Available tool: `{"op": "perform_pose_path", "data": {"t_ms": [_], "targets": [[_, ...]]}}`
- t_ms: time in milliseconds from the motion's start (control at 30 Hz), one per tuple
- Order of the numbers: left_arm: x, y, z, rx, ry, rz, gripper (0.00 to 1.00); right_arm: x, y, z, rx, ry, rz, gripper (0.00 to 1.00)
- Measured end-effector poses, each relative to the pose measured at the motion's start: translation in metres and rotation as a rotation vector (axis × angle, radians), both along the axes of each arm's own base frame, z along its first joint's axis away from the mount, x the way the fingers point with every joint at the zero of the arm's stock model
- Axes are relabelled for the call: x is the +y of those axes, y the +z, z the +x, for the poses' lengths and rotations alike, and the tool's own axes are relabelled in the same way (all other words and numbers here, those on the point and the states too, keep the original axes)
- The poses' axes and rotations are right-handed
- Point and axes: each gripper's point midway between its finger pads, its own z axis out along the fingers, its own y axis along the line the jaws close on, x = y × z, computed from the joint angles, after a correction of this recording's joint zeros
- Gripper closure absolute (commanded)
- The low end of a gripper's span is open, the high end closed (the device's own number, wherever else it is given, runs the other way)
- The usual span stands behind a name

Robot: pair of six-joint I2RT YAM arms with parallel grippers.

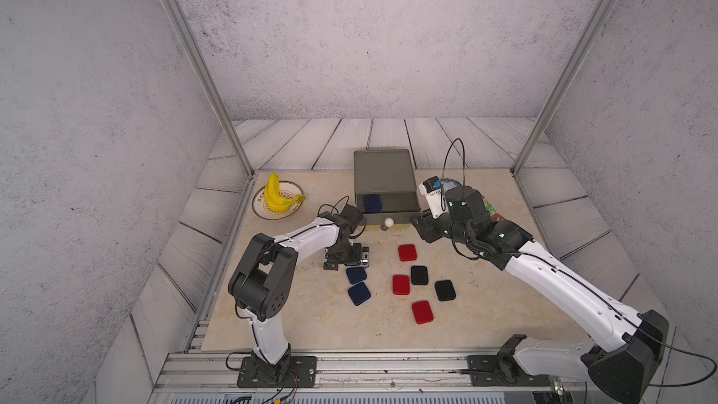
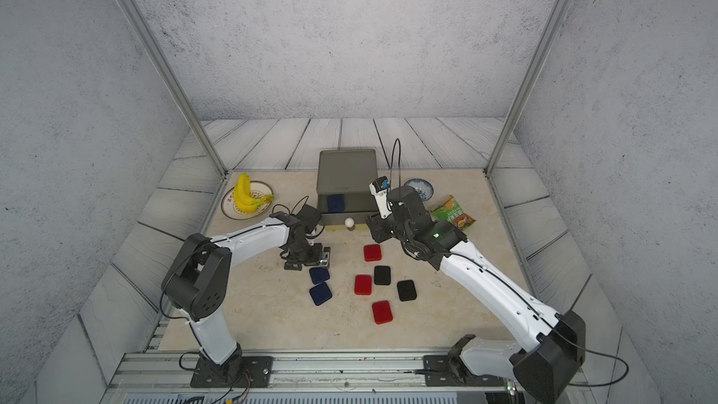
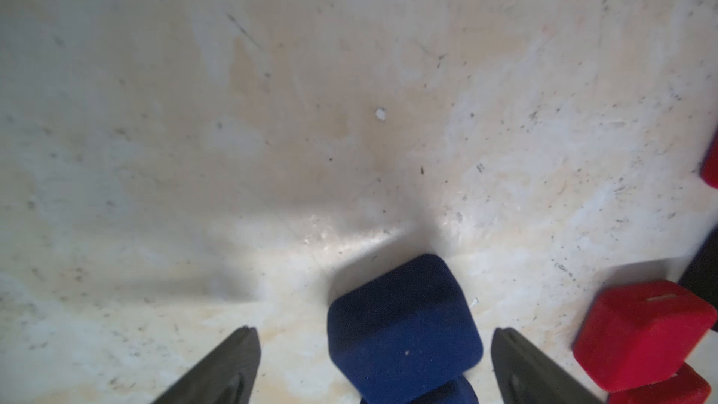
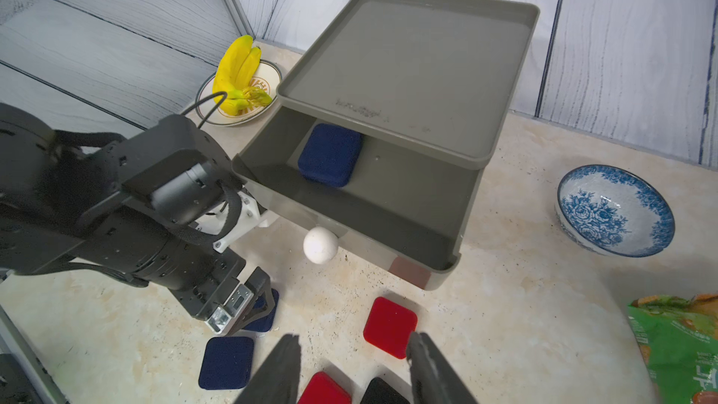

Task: Place the brooch boxes into the drawer by color
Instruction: Pick up the brooch box from the center of the board.

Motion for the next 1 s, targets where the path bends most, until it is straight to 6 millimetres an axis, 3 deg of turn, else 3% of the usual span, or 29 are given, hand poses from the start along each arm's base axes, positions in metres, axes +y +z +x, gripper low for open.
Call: {"op": "perform_pose_path", "data": {"t_ms": [300,500,900,1000], "targets": [[-0.002,-0.004,0.000,-0.008,0.017,-0.006,0.04,-0.001,-0.002,-0.002,0.006,0.003,-0.002,0.50],[-0.001,-0.015,-0.010,-0.005,0.044,0.004,0.05,0.000,-0.004,-0.004,0.014,0.015,0.001,0.50],[0.004,-0.017,-0.012,-0.028,0.085,0.029,0.11,-0.013,-0.002,-0.029,0.015,0.035,0.020,0.49],[0.004,-0.017,-0.013,-0.027,0.087,0.029,0.17,-0.015,-0.002,-0.031,0.014,0.035,0.025,0.49]]}}
